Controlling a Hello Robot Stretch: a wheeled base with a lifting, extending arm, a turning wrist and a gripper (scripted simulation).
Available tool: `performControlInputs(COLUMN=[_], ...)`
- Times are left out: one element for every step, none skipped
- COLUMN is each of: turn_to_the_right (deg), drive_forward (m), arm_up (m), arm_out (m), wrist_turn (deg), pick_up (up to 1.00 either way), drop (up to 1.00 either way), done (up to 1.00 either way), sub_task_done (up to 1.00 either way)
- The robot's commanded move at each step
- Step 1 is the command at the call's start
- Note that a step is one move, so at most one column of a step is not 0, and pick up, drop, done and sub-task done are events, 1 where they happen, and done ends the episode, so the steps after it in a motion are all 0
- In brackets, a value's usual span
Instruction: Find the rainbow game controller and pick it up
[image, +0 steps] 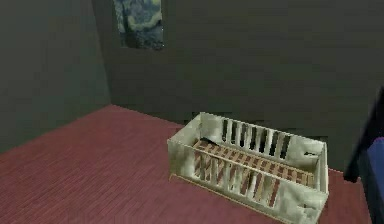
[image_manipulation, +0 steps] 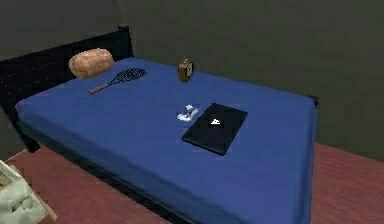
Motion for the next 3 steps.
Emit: performControlInputs(turn_to_the_right=[45.0,24.0,0.0], drive_forward=[0.0,0.0,0.35], arm_up=[0.0,0.0,0.0], arm_out=[0.0,0.0,0.0], wrist_turn=[0.0,0.0,0.0], pick_up=[0.0,0.0,0.0], drop=[0.0,0.0,0.0], done=[0.0,0.0,0.0], sub_task_done=[0.0,0.0,0.0])
